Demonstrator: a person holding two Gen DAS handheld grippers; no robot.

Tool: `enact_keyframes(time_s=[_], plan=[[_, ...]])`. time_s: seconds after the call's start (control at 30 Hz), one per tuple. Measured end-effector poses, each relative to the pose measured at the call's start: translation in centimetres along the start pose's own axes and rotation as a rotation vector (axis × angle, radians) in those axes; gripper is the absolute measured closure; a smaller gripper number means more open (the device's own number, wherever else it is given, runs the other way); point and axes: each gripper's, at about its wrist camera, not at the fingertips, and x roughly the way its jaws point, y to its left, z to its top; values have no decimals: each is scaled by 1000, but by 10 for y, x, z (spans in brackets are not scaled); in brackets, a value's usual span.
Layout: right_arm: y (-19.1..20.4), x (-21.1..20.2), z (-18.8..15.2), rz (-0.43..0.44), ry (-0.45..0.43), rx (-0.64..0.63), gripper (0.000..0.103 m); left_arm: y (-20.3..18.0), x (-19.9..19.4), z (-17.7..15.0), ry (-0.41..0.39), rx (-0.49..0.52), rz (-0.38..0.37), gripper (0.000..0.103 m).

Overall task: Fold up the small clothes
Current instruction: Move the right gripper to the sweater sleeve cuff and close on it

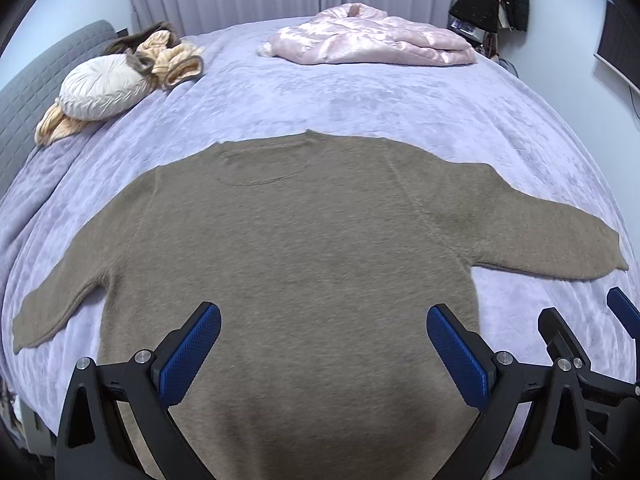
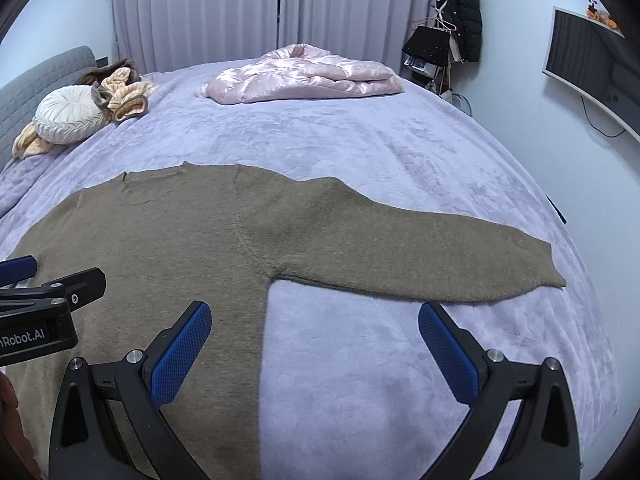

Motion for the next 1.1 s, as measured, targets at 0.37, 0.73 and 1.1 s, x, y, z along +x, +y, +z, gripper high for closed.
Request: enact_keyframes(time_s=[0.37,0.73,1.1], plan=[[-88,17,5,-90,-1,119,0,-76,13,28,0,79,-22,0],[-180,48,0,-162,40,270,0,-131,42,51,16,132,-6,0],[-278,104,-10,-113,120,535,0,-151,87,54,84,122,23,0]])
